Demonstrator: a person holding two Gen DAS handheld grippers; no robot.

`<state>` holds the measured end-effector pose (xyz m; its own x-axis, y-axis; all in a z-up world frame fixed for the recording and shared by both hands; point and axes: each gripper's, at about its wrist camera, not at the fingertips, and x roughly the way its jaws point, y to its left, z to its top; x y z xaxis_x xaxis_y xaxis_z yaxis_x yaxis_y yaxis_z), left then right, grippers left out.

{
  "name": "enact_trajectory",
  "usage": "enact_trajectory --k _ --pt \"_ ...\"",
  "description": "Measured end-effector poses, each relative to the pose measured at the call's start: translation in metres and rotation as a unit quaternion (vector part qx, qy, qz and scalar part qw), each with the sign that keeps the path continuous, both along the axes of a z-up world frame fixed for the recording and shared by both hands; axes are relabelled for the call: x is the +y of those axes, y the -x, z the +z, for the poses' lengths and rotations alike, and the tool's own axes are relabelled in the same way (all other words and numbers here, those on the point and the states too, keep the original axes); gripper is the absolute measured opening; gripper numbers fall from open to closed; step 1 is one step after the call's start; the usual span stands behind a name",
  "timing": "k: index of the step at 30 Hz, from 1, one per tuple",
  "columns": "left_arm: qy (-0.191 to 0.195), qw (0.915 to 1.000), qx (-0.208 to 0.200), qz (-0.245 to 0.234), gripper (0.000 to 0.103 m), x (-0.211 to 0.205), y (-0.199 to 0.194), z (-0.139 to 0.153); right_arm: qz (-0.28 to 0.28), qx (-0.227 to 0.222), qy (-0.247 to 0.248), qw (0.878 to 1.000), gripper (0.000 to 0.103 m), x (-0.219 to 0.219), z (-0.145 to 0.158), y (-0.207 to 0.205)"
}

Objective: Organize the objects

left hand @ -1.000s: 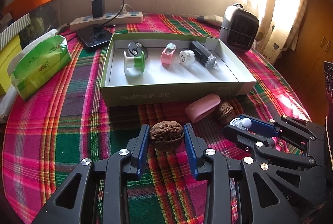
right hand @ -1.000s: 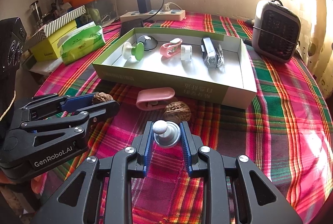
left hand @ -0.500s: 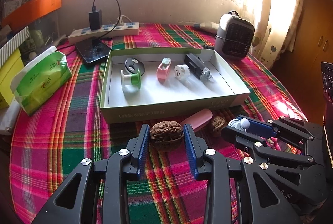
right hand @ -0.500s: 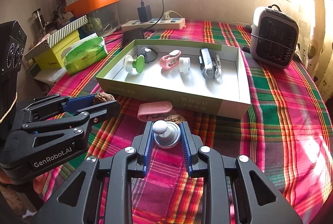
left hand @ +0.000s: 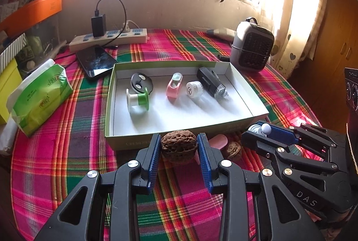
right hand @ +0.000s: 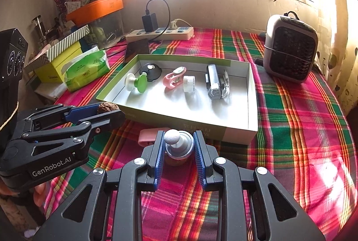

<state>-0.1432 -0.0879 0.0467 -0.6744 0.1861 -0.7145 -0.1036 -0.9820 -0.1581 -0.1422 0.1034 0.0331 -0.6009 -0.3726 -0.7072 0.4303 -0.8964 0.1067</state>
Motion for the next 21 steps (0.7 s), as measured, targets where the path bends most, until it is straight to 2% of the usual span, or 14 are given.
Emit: enact_trajectory --k 10,16,17,21 --pt "-0.002 1.0000 -0.003 0.002 0.031 -0.017 0.031 -0.002 -0.007 0.002 -0.001 1.000 0.027 0.002 0.002 0.027" --pt "0.001 1.0000 -0.007 0.005 0.031 -0.020 0.035 -0.003 -0.011 -0.001 0.000 1.000 0.027 0.003 0.001 0.046" --pt "0.003 1.0000 -0.007 0.004 0.031 -0.015 0.020 0.002 -0.011 -0.003 0.001 1.000 0.027 0.003 0.001 0.049" --pt "0.003 0.9999 -0.013 0.005 0.031 -0.019 0.035 -0.008 -0.009 -0.011 -0.005 1.000 0.027 0.000 -0.005 0.062"
